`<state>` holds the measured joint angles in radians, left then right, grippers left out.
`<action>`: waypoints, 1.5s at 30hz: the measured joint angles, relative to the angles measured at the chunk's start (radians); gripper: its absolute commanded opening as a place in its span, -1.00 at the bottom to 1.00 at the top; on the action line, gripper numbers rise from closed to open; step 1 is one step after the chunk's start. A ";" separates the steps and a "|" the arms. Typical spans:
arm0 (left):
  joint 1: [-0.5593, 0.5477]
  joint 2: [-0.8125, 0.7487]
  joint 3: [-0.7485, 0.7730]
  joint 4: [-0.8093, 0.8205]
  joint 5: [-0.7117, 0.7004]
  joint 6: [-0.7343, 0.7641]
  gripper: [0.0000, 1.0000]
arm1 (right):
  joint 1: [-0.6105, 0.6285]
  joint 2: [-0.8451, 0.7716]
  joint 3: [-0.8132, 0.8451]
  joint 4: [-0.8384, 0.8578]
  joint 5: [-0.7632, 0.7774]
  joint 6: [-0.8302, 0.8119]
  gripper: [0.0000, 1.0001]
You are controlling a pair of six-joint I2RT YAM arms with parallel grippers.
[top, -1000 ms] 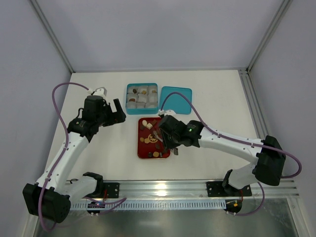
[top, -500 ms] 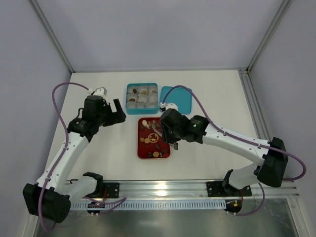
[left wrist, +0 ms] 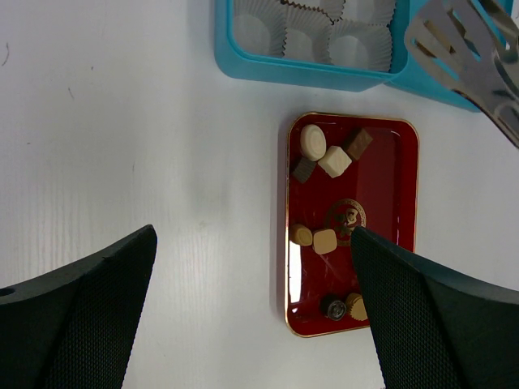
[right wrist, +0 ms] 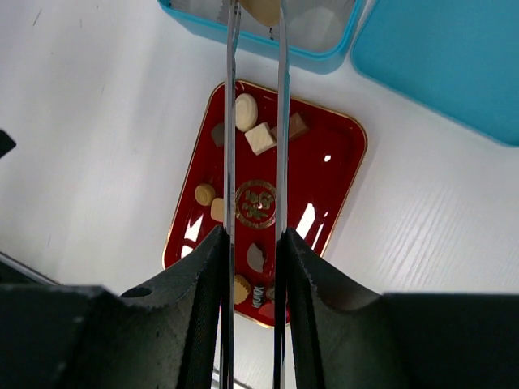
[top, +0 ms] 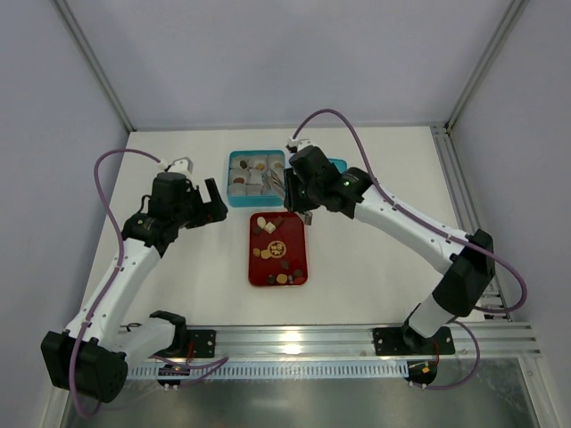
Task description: Pack the chocolate
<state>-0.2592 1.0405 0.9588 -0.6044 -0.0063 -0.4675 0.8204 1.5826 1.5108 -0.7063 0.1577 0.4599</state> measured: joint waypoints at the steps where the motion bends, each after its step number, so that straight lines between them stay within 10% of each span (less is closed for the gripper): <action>1: 0.000 0.000 0.000 0.000 0.000 0.000 0.99 | -0.011 0.029 0.024 0.003 -0.005 -0.009 -0.33; 17: 0.000 0.000 0.000 0.000 0.000 0.000 0.99 | -0.065 0.458 0.351 0.025 -0.072 -0.066 -0.33; 45: 0.000 0.000 0.000 0.000 0.000 0.000 0.99 | -0.092 0.508 0.376 0.029 -0.062 -0.065 -0.22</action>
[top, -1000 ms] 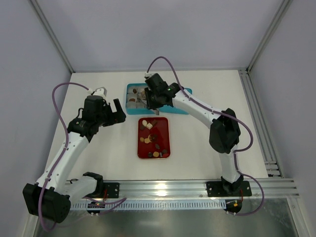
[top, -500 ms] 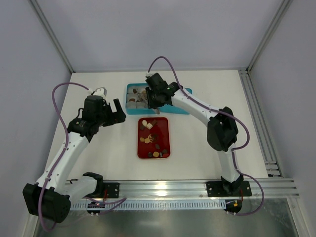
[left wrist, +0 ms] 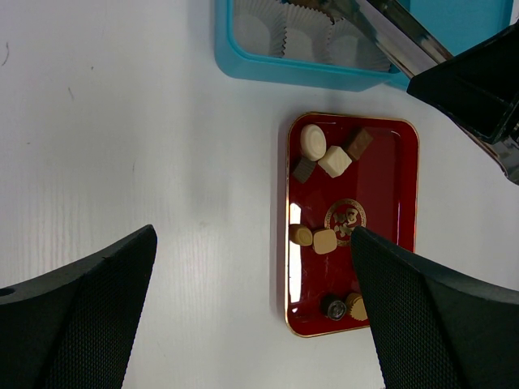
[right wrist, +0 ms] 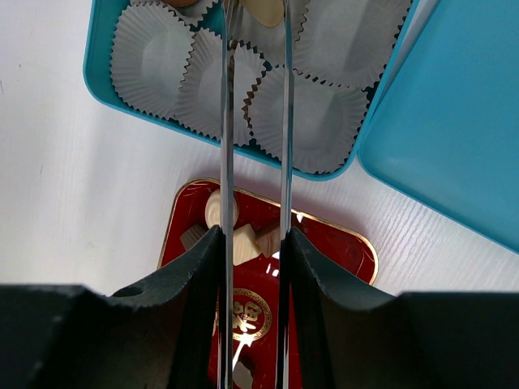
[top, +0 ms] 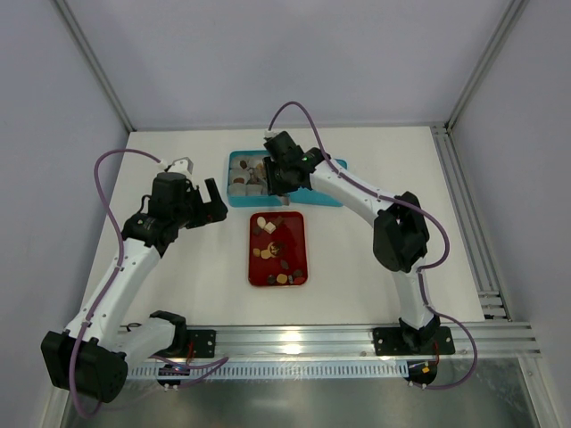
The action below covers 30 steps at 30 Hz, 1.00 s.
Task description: Pack the chocolate
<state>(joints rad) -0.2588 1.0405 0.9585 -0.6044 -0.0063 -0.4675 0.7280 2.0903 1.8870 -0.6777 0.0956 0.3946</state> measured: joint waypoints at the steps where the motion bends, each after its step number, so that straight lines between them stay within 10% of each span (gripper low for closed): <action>1: 0.000 0.000 0.000 0.000 0.000 0.000 0.99 | 0.000 0.000 0.000 0.000 0.000 0.000 -0.21; 30: 0.000 0.000 -0.007 0.000 0.000 0.000 1.00 | 0.000 -0.001 0.026 -0.003 0.006 0.000 -0.14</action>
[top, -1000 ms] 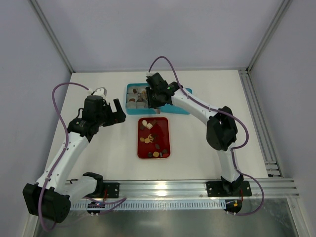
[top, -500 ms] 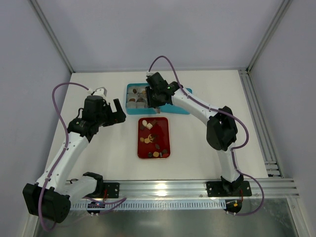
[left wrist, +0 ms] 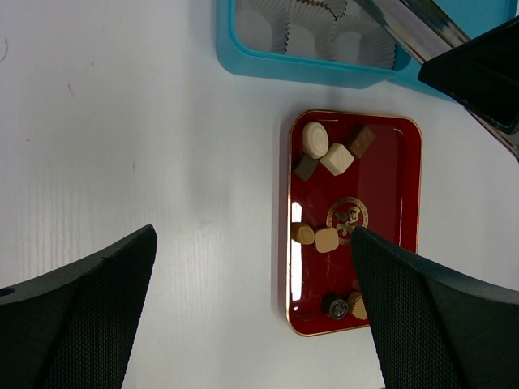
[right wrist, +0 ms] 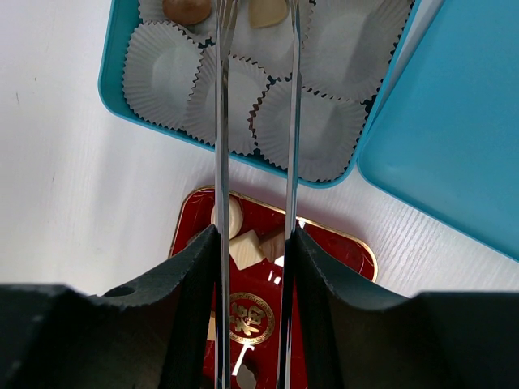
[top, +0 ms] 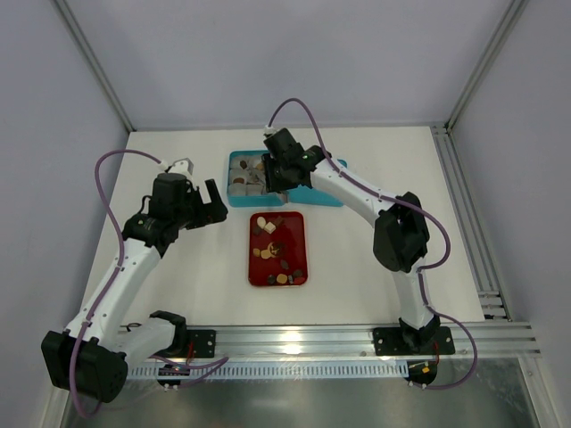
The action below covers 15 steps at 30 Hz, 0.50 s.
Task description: Pack the chocolate
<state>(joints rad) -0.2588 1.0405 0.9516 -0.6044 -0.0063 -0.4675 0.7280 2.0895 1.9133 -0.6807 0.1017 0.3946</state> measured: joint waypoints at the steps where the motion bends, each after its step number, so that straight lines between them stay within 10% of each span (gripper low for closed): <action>1: 0.000 0.000 0.000 0.000 0.000 0.000 0.99 | 0.000 0.000 0.000 0.000 0.000 0.000 -0.14; 15: 0.000 0.000 0.000 0.000 0.000 0.000 0.99 | 0.000 -0.182 -0.097 0.006 0.001 0.000 -0.14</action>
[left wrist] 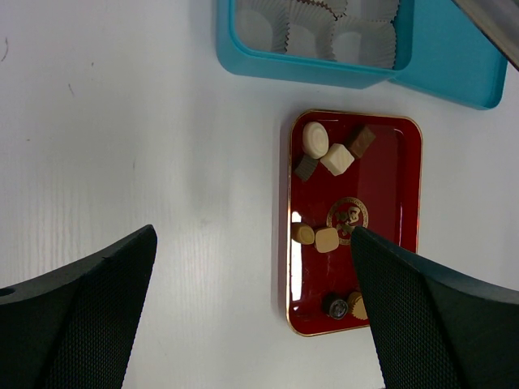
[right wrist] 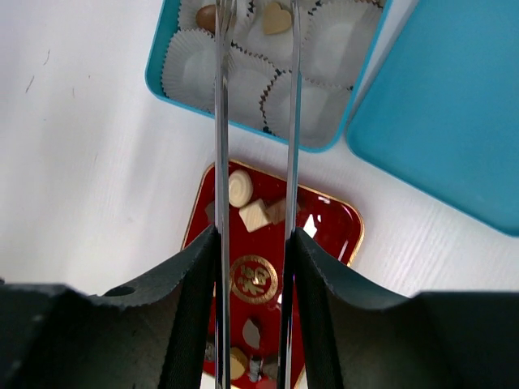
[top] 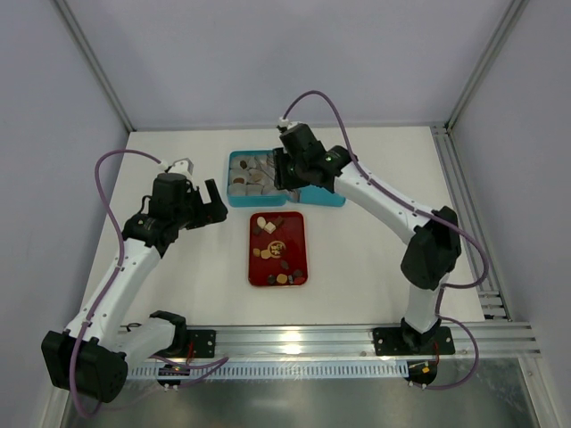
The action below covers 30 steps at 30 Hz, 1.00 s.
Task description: Pack the chocolate
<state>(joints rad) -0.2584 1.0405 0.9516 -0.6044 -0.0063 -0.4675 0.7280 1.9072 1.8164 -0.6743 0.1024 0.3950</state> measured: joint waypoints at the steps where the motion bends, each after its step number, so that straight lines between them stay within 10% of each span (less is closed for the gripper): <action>1: 0.000 0.000 0.000 0.000 0.000 0.000 0.99 | 0.000 -0.035 -0.031 -0.001 0.000 0.000 -0.15; 16: 0.001 0.000 0.000 0.000 0.000 0.000 0.99 | 0.182 -0.555 -0.539 -0.018 0.063 0.069 -0.15; 30: 0.002 0.000 0.000 0.000 0.000 0.000 0.99 | 0.373 -0.547 -0.649 -0.038 0.079 0.152 -0.16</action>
<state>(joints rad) -0.2565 1.0405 0.9516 -0.6044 -0.0063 -0.4675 1.1011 1.3605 1.1671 -0.7124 0.1814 0.5468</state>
